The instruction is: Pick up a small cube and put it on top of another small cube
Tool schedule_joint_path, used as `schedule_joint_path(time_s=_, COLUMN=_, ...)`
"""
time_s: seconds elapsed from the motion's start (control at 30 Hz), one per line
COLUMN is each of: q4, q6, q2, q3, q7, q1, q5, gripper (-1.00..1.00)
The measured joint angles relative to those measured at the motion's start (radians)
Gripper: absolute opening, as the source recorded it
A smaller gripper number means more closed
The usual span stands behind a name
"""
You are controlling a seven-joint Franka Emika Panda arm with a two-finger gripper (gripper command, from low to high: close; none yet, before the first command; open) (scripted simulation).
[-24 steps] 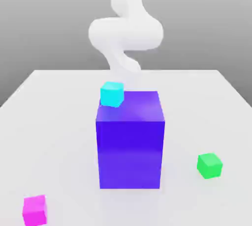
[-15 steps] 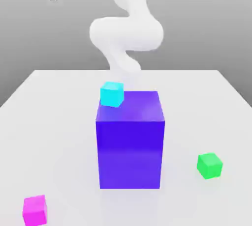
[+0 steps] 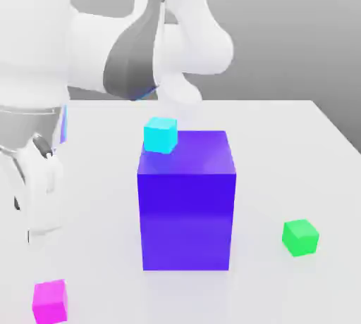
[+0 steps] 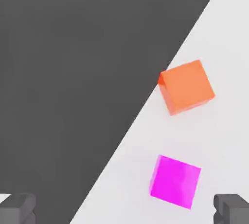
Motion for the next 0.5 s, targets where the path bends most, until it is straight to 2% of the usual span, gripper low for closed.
schedule_joint_path(time_s=0.17, q4=-0.004, q6=0.070, q2=0.170, q3=-0.004, q7=0.056, q1=-0.042, q5=0.100, gripper=0.00)
schedule_joint_path(time_s=0.3, q4=0.023, q6=0.178, q2=0.316, q3=-0.003, q7=0.061, q1=-0.047, q5=0.113, gripper=0.00)
schedule_joint_path(time_s=0.33, q4=0.027, q6=0.194, q2=0.336, q3=-0.004, q7=0.062, q1=-0.047, q5=0.113, gripper=-1.00)
schedule_joint_path(time_s=0.5, q4=0.027, q6=0.196, q2=0.336, q3=-0.004, q7=0.062, q1=-0.047, q5=0.112, gripper=-1.00)
